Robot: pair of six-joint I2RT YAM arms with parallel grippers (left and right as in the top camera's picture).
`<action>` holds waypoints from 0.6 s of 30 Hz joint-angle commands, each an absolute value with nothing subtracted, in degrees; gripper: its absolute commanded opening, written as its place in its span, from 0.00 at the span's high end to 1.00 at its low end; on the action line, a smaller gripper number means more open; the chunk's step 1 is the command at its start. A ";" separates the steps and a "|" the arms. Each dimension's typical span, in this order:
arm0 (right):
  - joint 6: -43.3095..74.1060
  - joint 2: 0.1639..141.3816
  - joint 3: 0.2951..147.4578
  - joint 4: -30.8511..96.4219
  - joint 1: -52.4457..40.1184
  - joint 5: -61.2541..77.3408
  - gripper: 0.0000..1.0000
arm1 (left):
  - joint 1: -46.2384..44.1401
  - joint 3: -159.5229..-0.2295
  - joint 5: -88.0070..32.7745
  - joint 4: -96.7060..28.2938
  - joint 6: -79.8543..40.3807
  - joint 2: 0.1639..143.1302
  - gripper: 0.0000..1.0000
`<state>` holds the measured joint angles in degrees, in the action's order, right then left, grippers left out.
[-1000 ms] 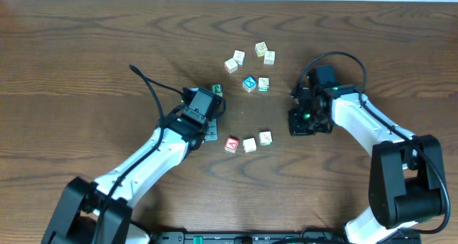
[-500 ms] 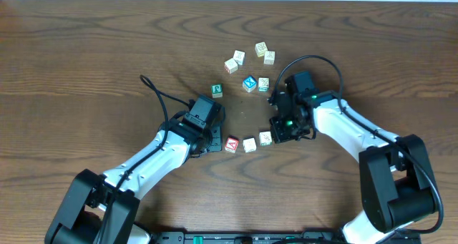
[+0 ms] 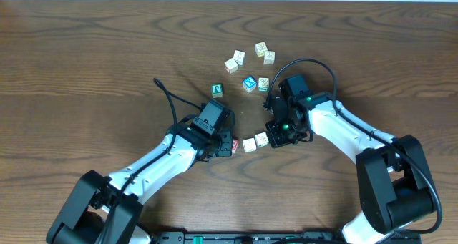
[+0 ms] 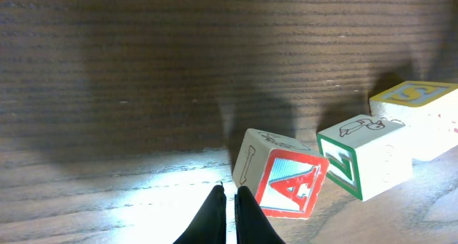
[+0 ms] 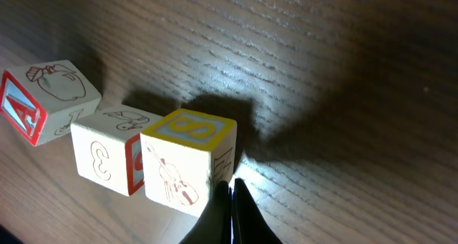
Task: Lift 3 blocks
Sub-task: 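Press the A, 3 and S blocks together between both grippers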
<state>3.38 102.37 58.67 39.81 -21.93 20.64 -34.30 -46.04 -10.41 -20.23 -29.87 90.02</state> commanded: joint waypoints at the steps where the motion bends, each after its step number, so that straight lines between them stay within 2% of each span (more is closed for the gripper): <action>1: 2.52 102.30 58.22 40.29 -22.61 21.30 0.99 | -34.48 -45.21 -10.79 -20.08 -30.74 90.45 0.92; 18: 2.72 102.32 55.20 39.20 -22.61 22.59 0.99 | -34.61 -45.21 -13.10 -19.90 -32.01 90.45 0.92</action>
